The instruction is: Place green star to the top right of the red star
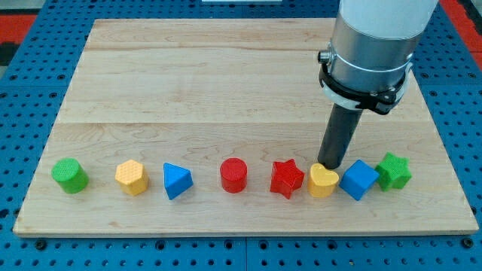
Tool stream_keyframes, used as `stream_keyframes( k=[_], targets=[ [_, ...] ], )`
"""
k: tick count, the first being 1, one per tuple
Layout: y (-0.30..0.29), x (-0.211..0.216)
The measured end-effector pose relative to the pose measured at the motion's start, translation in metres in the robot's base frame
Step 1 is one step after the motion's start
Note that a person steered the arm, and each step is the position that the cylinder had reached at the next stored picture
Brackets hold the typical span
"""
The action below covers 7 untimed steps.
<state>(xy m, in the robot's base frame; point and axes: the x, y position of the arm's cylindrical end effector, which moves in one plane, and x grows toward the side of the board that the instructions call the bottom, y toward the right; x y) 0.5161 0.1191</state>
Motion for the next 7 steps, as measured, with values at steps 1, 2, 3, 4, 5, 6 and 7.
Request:
stream_keyframes(
  k=[1,2,3,4,5,6,7],
  targets=[
    [0.0,-0.019],
    [0.012,-0.062],
    [0.081,-0.063],
    [0.162,-0.038],
    [0.178,0.055],
    [0.139,0.049],
    [0.06,0.002]
  ],
)
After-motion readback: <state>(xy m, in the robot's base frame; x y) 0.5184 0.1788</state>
